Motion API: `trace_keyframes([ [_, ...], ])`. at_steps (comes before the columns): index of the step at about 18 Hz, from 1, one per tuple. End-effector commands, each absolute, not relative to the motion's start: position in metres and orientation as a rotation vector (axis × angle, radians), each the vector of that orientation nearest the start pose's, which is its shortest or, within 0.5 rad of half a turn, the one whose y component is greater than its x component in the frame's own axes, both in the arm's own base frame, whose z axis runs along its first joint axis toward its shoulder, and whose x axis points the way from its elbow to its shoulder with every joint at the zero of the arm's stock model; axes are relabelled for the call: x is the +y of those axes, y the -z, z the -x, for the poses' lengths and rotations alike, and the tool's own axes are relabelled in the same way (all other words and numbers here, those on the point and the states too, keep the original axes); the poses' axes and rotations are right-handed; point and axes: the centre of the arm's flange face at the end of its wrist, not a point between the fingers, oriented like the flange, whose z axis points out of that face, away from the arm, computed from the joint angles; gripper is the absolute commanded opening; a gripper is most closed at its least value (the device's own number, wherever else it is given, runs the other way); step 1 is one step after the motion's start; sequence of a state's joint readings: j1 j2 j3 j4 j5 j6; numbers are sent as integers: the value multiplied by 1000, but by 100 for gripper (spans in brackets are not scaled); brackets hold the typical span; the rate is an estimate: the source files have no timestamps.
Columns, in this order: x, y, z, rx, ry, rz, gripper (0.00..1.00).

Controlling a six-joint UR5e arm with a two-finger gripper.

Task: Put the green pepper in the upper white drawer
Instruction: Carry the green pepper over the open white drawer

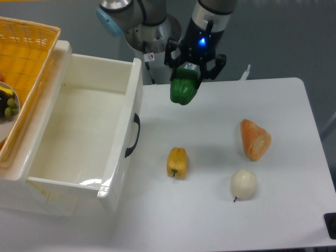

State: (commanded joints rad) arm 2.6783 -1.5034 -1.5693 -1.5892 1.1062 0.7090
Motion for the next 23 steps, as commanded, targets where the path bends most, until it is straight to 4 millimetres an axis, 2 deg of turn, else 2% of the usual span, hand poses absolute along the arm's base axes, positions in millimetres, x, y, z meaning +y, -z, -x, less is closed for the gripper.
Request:
trace_keyframes([
  [5,371,-540,330,-551,365,2623,30],
  [8,384,-539,316,-549,390,2632,30],
  [10,388,-535,315,-565,410,2633,30],
  [12,400,-532,303,-534,431,2648,30],
  [16,411,-527,287,-529,461,2664,31],
  [17,417,-523,283,-515,476,2672,34],
  [19,428,-515,275,-484,498,2693,33],
  [23,436,-513,263,-448,514,2707,32],
])
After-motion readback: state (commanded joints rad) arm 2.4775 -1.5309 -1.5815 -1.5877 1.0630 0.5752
